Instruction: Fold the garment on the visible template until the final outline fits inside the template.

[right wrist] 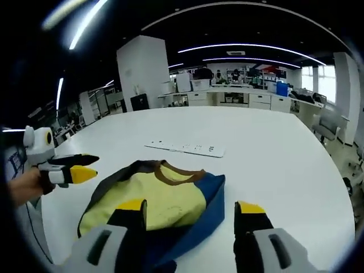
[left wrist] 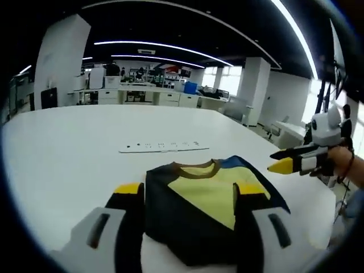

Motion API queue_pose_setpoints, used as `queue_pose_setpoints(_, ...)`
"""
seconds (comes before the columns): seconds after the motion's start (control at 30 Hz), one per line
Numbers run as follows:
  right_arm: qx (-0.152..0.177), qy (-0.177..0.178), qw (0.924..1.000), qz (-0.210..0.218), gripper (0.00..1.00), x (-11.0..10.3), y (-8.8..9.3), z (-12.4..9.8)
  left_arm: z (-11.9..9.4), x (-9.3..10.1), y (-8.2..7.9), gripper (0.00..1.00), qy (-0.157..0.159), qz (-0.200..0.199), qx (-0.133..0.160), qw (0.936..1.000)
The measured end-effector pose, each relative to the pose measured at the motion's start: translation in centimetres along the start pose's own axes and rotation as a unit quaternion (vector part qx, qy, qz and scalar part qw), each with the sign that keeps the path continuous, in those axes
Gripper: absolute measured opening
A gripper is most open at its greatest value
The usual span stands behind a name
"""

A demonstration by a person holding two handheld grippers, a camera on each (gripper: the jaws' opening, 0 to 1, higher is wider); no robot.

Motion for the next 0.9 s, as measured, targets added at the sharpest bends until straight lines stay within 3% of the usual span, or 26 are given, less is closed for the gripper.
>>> queue_pose_setpoints(0.13,-0.002,-0.015,0.9999,0.001,0.63,-0.7,1.0,-1.0,-1.1,1.1,0.3,0.63,0.017,0.02,0.009,0.9996)
queue_pose_setpoints(0.2,0.014,-0.023,0.9996,-0.007,0.63,-1.0,1.4,-1.4,-1.7,1.7,0.7,0.63,0.031,0.032,-0.003,0.999)
queue_pose_setpoints(0.27,0.006,-0.03,0.9995,-0.003,0.63,-1.3,2.0,-1.7,-2.3,2.1,1.0,0.62,0.041,0.04,-0.008,0.9983)
queue_pose_setpoints(0.43,0.008,-0.058,0.9981,-0.018,0.63,-2.4,3.1,-2.8,-4.0,3.1,1.8,0.62,0.067,0.031,-0.01,0.9972)
queue_pose_setpoints(0.7,-0.002,-0.104,0.9936,-0.044,0.62,-4.2,5.0,-4.1,-5.7,3.8,3.6,0.57,0.076,0.027,-0.029,0.9963)
queue_pose_setpoints(0.9,-0.008,-0.125,0.9886,-0.084,0.52,-5.3,6.3,-4.9,-6.8,4.8,5.2,0.52,0.087,0.018,-0.044,0.9951)
Point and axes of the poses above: the point that each gripper's makers call its tool centre point, and the gripper's own axes: z roughly forward along the fingers, x roughly to its right, y roughly out of its underside, the point moved 8 cm from there along -z, roughly backward along the fingers, and after that the axes turned 4 degrees about x, right-handed, at the moved point
